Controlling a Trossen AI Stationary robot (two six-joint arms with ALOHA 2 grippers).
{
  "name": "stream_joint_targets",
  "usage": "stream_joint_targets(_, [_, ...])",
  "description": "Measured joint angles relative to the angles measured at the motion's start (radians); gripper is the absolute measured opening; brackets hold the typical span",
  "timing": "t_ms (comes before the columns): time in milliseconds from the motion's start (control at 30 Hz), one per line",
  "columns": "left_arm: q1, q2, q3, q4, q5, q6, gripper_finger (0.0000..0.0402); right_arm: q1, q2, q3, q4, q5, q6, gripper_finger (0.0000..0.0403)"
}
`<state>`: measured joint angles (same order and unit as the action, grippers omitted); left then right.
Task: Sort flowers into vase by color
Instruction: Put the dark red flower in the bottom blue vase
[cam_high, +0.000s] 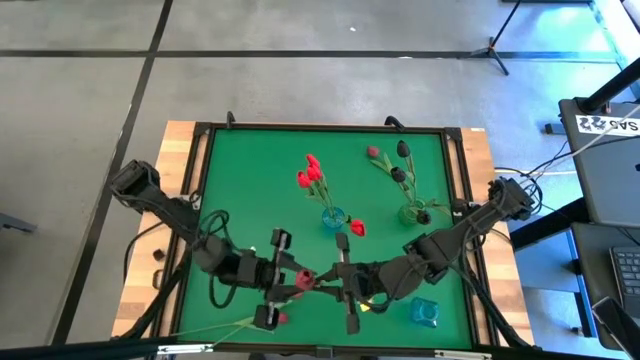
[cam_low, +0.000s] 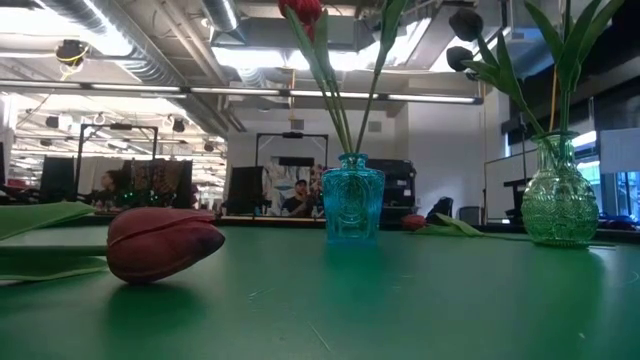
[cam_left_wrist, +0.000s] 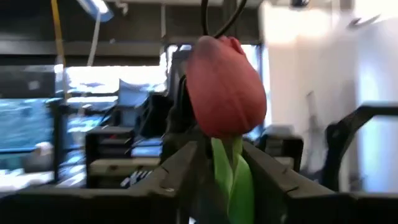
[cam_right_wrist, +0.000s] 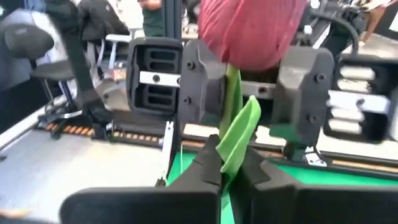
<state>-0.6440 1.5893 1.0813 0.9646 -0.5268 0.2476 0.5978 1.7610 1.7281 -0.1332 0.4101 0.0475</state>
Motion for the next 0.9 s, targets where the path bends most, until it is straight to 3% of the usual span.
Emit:
stream_joint_targets(167, [-0.121, -0.050, 0.001, -0.160, -0.146, 0.075, 0.0146, 0.069, -0.061, 0.000, -0.162, -0.028, 0.053, 0.0011])
stream_joint_targets(400, [-0.295, -0.055, 0.001, -0.442, -0.164, -0.001, 0.0160, 0.224, -0.178, 0.000, -0.350, -0.005, 0.210, 0.0007])
stream_joint_targets(500, [-0.336, -0.054, 0.001, -0.540, -0.164, -0.131, 0.0157, 0.305, -0.233, 0.000, -0.481, 0.076, 0.349, 0.0007])
stream_joint_targets(600, [-0.354, -0.054, 0.001, -0.572, -0.167, -0.223, 0.0154, 0.378, -0.298, 0.000, -0.621, 0.224, 0.573, 0.0003])
stream_joint_targets(767, [-0.355, -0.054, 0.001, -0.573, -0.174, -0.230, 0.0153, 0.493, -0.358, 0.001, -0.820, 0.440, 0.785, 0.0007])
stream_joint_targets(900, [-0.334, -0.054, 0.001, -0.575, -0.173, -0.215, 0.0153, 0.566, -0.366, 0.001, -0.957, 0.525, 0.881, 0.0005])
